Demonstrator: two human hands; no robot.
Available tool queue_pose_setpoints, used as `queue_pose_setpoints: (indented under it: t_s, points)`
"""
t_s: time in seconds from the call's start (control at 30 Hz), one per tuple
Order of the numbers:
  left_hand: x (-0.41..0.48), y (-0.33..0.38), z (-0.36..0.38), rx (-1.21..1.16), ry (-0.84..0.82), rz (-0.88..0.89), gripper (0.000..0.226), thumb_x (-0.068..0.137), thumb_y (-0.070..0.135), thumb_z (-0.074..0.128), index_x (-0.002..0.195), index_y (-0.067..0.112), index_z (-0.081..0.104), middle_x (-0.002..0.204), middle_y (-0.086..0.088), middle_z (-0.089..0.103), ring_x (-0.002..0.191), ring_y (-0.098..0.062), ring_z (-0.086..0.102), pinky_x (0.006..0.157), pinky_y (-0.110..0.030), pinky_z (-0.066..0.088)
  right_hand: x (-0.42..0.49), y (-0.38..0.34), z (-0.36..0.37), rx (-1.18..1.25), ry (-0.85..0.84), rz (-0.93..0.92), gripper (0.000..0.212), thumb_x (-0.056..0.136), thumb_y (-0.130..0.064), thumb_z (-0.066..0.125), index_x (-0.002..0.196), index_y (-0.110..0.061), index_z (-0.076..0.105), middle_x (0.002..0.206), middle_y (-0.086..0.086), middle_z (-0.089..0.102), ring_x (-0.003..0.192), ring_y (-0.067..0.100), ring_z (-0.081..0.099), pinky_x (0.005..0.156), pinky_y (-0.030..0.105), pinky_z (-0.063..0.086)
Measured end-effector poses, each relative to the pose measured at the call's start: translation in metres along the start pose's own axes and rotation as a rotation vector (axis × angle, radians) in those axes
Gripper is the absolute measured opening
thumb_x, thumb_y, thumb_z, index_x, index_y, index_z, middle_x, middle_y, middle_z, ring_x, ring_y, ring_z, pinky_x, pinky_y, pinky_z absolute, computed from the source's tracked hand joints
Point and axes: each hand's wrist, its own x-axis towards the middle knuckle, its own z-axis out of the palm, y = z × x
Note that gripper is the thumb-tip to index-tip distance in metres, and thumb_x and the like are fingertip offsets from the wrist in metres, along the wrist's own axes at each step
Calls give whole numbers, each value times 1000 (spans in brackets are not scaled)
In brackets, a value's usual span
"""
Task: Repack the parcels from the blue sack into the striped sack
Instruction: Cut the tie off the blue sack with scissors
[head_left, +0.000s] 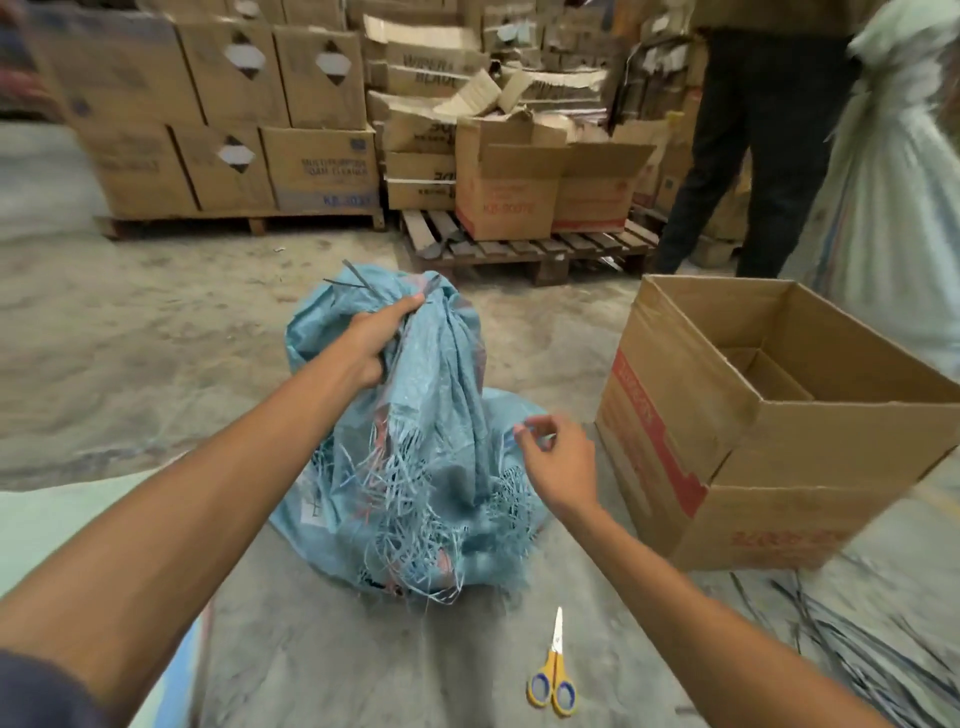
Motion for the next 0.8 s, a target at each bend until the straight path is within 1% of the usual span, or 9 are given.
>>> queue_pose_setpoints:
  t_s: [0.07, 0.17, 0.27, 0.4, 0.47, 0.53, 0.6, 0.7, 0.8]
  points:
    - [-4, 2, 2, 8, -29, 0, 56, 72, 37, 85, 118, 8, 69, 104, -11, 75, 95, -26, 73, 82, -41, 60, 29, -39, -1, 71, -38, -58, 42, 91, -52, 61, 119, -21, 63, 114, -11, 58, 106, 8, 56, 92, 29, 46]
    - [-16, 12, 6, 13, -48, 23, 52, 73, 31, 85, 115, 6, 70, 107, -12, 75, 97, -27, 73, 82, -41, 60, 59, -91, -5, 284, -331, -17, 66, 81, -67, 66, 129, -21, 62, 125, -11, 64, 113, 9, 60, 100, 33, 46]
    - [-30, 26, 9, 7, -73, 46, 44, 78, 26, 82, 114, 4, 71, 106, -13, 75, 97, -27, 73, 78, -38, 61, 69, -118, -7, 332, -559, 32, 49, 78, -57, 76, 113, -24, 69, 111, -6, 74, 104, 13, 69, 96, 38, 54]
    - [-35, 44, 7, -13, -68, 116, 47, 81, 21, 79, 120, -2, 67, 107, -17, 74, 95, -28, 72, 84, -40, 59, 80, -133, -9, 401, -514, 18, 39, 84, -43, 77, 112, -18, 69, 104, 0, 76, 92, 14, 72, 79, 32, 61]
    - [-31, 53, 6, 17, -12, 148, 73, 71, 26, 86, 130, -5, 57, 105, -16, 74, 92, -28, 73, 77, -39, 60, 85, -140, -11, 452, -465, -11, 23, 92, -26, 71, 112, -13, 71, 101, 1, 75, 79, 7, 70, 59, 17, 56]
    - [-31, 64, 10, 128, 141, 144, 118, 52, 44, 94, 143, -4, 36, 113, -10, 71, 98, -25, 71, 81, -41, 59, 92, -148, -13, 503, -431, -45, 20, 95, -18, 68, 113, -12, 71, 104, 3, 75, 80, 7, 70, 64, 18, 58]
    - [-33, 68, 14, 314, 450, 221, 142, 44, 59, 91, 148, 4, 13, 133, -5, 51, 121, -25, 53, 98, -45, 49, 99, -156, -14, 519, -410, -86, 21, 96, -17, 66, 116, -11, 70, 107, 3, 75, 85, 10, 70, 72, 20, 59]
    - [-40, 72, 17, 721, 803, 631, 99, 51, 66, 84, 125, 25, 34, 124, -5, 36, 120, -23, 35, 94, -36, 34, 107, -162, -17, 475, -379, -161, 22, 95, -18, 67, 116, -11, 70, 107, 1, 73, 90, 11, 68, 75, 19, 57]
    - [-35, 72, 14, 996, 747, 927, 39, 73, 59, 74, 101, 34, 65, 104, 5, 42, 107, -19, 39, 84, -32, 26, 114, -165, -17, 481, -400, -189, 21, 95, -21, 68, 115, -14, 71, 110, 2, 74, 94, 11, 69, 81, 25, 58]
